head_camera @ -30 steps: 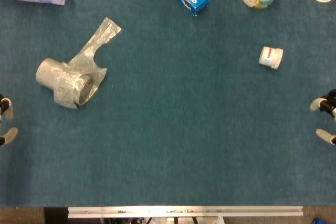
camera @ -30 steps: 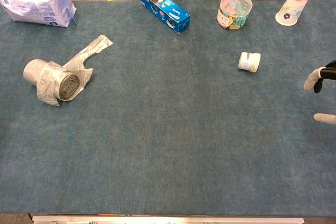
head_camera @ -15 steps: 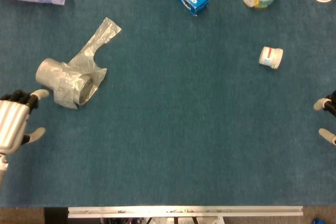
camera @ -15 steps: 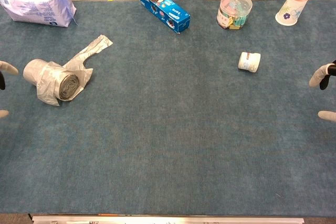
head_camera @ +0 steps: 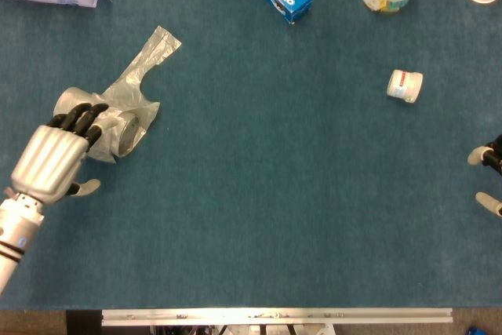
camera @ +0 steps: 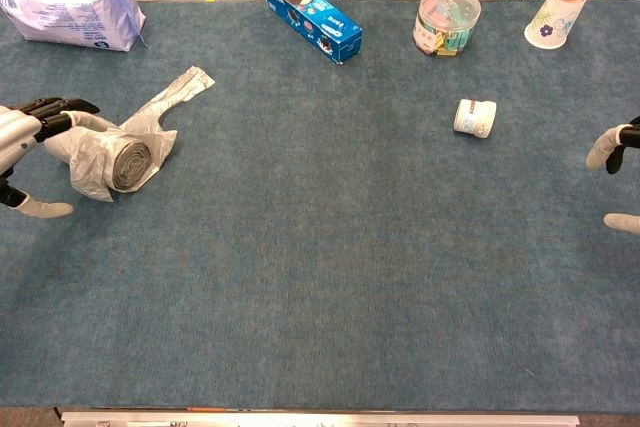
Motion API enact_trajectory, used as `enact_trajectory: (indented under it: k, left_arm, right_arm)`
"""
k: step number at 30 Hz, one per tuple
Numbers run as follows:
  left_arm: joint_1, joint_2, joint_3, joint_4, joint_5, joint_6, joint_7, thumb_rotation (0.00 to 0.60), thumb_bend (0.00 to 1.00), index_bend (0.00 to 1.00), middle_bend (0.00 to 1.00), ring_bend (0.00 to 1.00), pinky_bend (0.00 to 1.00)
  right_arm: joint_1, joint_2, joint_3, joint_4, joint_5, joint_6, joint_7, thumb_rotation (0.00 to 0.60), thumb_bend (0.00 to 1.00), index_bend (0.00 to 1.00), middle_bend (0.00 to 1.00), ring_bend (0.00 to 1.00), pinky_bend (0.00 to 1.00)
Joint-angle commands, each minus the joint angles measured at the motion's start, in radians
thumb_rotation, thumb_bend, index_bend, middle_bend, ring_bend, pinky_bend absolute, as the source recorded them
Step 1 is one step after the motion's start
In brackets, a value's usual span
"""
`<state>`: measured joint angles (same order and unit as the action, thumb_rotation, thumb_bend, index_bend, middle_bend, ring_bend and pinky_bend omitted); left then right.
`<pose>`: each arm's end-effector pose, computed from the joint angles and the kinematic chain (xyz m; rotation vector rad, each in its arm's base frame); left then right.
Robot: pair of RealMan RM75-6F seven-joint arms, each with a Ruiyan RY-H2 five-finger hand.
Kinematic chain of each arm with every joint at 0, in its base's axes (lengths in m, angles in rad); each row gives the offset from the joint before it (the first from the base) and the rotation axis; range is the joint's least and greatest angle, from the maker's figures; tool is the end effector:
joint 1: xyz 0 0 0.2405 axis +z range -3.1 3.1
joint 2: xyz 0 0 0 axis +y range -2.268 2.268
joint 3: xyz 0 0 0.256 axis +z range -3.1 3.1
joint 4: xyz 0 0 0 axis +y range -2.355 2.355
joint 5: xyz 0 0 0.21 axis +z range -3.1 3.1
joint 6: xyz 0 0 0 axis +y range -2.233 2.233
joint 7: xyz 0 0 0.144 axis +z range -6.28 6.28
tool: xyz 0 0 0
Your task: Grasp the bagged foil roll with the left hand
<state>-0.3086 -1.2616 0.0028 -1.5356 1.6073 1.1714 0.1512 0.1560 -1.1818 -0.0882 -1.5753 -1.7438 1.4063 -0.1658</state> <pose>-0.2736 0.2256 0.0660 -1.8706 -0.8427 -0.8027 -0.2840 -0.1649 0.1013 1.8053 -0.7645 0.8452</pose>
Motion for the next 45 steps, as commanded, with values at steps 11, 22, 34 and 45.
enact_trajectory:
  k: [11,22,34,45]
  left_arm:
    - [-0.106,-0.027,0.008,0.079,0.004,-0.115,0.102,0.6,0.0,0.19,0.09,0.1,0.28]
    - [-0.13,-0.032,0.002,0.108,-0.032,-0.125,0.124,0.6,0.0,0.19,0.09,0.1,0.28]
    - [-0.152,-0.072,0.006,0.183,-0.074,-0.158,0.178,0.6,0.0,0.19,0.09,0.1,0.29]
    - [-0.161,-0.135,0.012,0.278,-0.05,-0.112,0.186,0.6,0.0,0.27,0.19,0.23,0.49]
  right_arm:
    - [0.001,0.007,-0.004,-0.013,0.008,-0.018,-0.01,0.6,0.0,0.45,0.54,0.37,0.49]
    - [0.002,0.007,-0.005,-0.015,0.01,-0.026,-0.015,0.6,0.0,0.45,0.54,0.37,0.49]
    - [0.002,0.008,-0.004,-0.015,0.01,-0.026,-0.014,0.6,0.0,0.45,0.54,0.37,0.49]
    - [0.002,0.01,-0.004,-0.017,0.01,-0.026,-0.012,0.6,0.0,0.45,0.54,0.37,0.49]
